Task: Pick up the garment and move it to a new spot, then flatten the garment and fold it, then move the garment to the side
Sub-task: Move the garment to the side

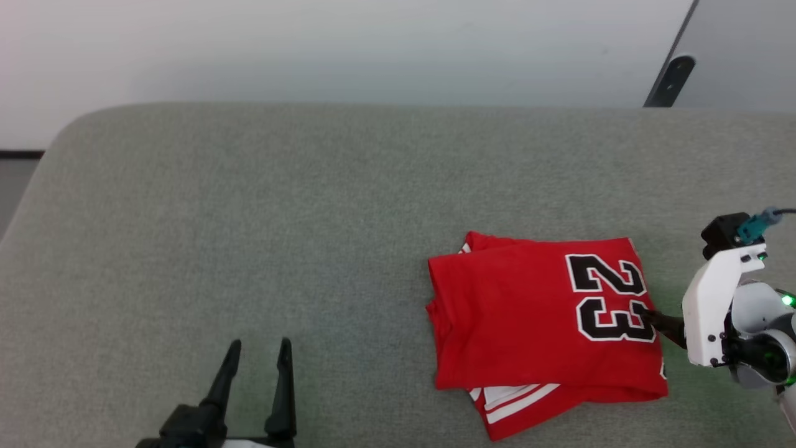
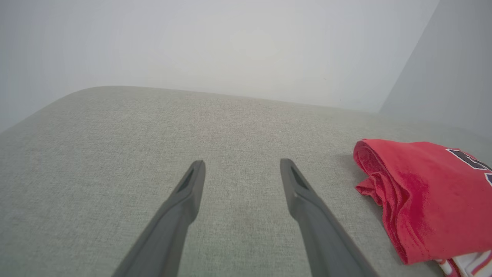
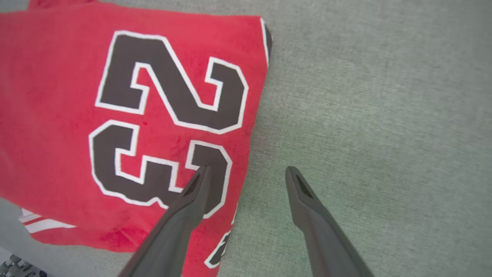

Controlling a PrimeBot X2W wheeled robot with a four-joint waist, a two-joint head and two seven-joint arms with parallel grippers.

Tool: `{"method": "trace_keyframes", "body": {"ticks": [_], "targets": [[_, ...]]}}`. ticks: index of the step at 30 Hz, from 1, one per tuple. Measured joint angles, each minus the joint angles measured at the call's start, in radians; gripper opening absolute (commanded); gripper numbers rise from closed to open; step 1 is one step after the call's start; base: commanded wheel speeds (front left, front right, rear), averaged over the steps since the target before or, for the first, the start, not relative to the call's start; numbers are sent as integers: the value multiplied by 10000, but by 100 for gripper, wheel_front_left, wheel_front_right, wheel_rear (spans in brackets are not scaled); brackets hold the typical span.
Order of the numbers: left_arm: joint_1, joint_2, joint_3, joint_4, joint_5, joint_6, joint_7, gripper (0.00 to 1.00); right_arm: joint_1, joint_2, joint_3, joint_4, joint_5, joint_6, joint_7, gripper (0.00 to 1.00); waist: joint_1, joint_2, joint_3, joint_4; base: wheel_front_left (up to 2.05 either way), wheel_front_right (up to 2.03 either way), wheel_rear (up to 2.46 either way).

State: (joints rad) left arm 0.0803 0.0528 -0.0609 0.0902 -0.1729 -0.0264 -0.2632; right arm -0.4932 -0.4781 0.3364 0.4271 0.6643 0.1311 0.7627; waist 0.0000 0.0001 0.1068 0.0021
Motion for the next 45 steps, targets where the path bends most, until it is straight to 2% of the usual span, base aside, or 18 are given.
{"method": "trace_keyframes", "body": {"ticks": [4, 11, 12, 13, 15, 20, 26, 38, 41, 45], "targets": [[-303, -4, -2, -178, 82, 35, 0, 100, -464, -23, 299, 330, 362, 0, 685, 100, 0, 0, 373, 171, 0, 0, 0], [-899, -13, -201, -418, 144, 56, -2, 100, -953, -54, 401, 1081, 180, 0, 752, 100, 0, 0, 1046, 480, 0, 0, 0], [-942, -13, -240, -430, 138, 88, -2, 100, -996, -42, 418, 1135, 184, 0, 780, 97, 0, 0, 1127, 531, 0, 0, 0], [-975, -13, -270, -430, 123, 90, -2, 100, -1032, -59, 447, 1147, 221, 0, 780, 46, 0, 0, 1197, 582, 0, 0, 0], [-1013, -15, -324, -426, 84, 107, -2, 100, -1045, -123, 479, 1103, 339, -8, 677, 0, 0, 0, 1306, 683, 0, 0, 0], [-1109, -15, -449, -391, 100, 115, -2, 100, -901, -27, 244, 1028, 794, -10, -299, 0, 1, 0, 1383, 767, 0, 0, 0], [-1255, -17, -418, -376, 261, -21, -2, 100, -451, -130, -199, 761, 1312, 6, -1262, 0, 0, 0, 1276, 385, 0, 0, 0], [-2719, 67, -792, -320, 871, -546, -6, 100, -340, -2339, -2161, 719, 1185, 2, -1958, 0, 0, 0, 1593, -849, 0, 0, 0], [-3140, 148, -922, -309, 1045, -631, -8, 100, -739, -2746, -2642, 991, 696, 4, -2213, 0, 0, 0, 1879, -1053, 0, 0, 0], [-3650, 274, -1028, -387, 1256, -663, -8, 100, -1440, -2980, -3181, 1699, -196, 2, -2644, 0, 0, 0, 2283, -1263, 0, 0, 0]]}}
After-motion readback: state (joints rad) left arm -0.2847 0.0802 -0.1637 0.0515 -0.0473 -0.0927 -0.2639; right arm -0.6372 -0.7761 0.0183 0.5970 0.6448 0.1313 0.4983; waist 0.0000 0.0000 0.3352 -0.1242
